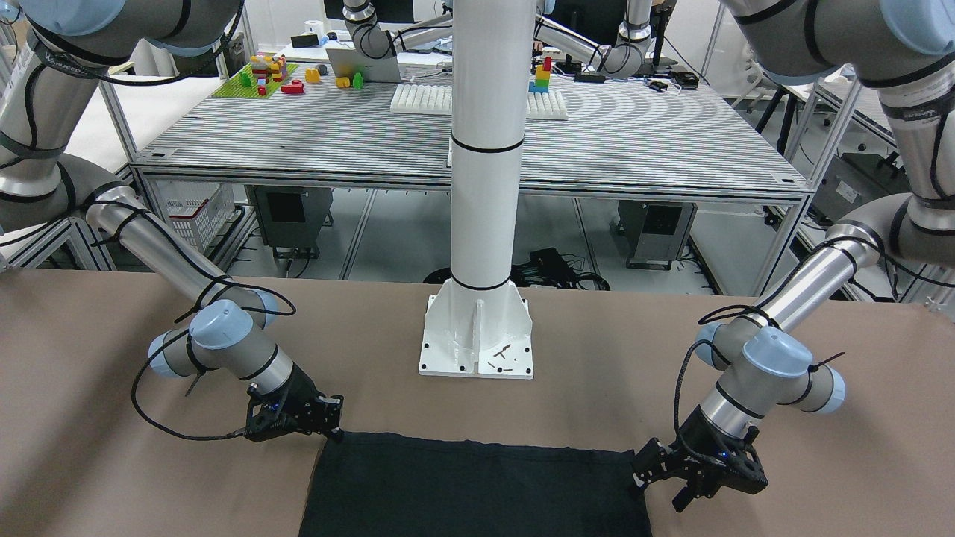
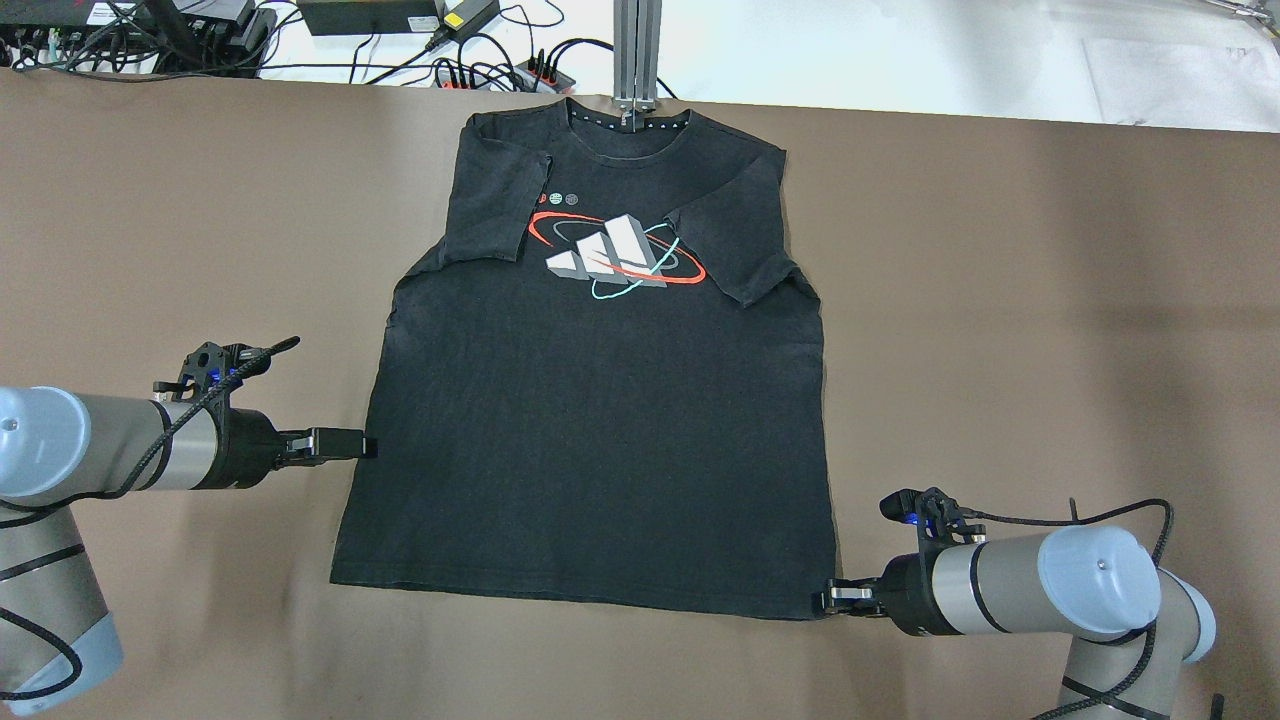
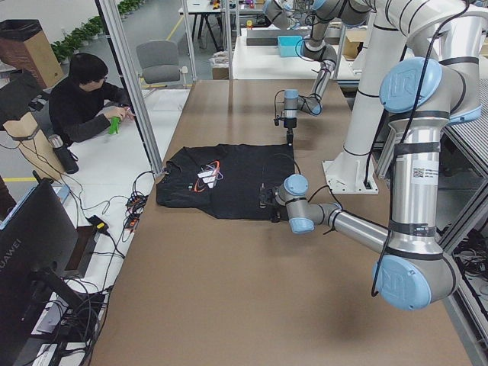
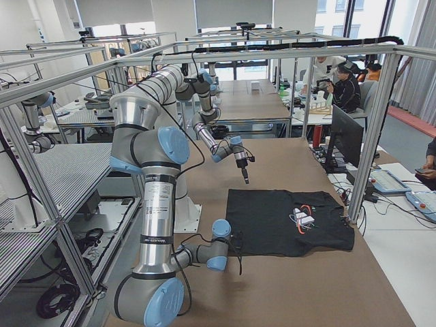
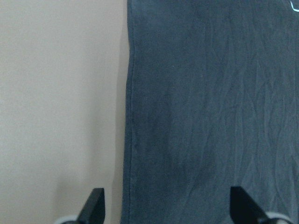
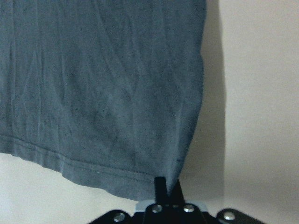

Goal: Fold clothes
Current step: 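Grasp the hem corners with both grippers, pinching the edge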

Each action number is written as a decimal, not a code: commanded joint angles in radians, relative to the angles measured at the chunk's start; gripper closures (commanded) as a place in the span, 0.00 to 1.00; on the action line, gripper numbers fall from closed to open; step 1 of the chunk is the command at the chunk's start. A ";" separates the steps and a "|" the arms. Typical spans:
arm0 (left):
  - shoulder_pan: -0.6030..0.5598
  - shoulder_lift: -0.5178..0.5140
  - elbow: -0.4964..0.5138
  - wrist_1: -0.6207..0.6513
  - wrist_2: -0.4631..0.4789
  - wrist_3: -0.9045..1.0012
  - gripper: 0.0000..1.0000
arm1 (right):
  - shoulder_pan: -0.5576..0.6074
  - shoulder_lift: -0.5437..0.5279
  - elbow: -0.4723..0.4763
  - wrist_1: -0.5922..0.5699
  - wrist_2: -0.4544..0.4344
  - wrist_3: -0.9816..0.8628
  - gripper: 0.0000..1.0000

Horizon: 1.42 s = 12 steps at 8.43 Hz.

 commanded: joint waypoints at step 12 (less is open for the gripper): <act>0.255 0.107 -0.028 -0.124 0.226 -0.082 0.06 | 0.000 -0.015 0.010 0.075 0.001 -0.009 1.00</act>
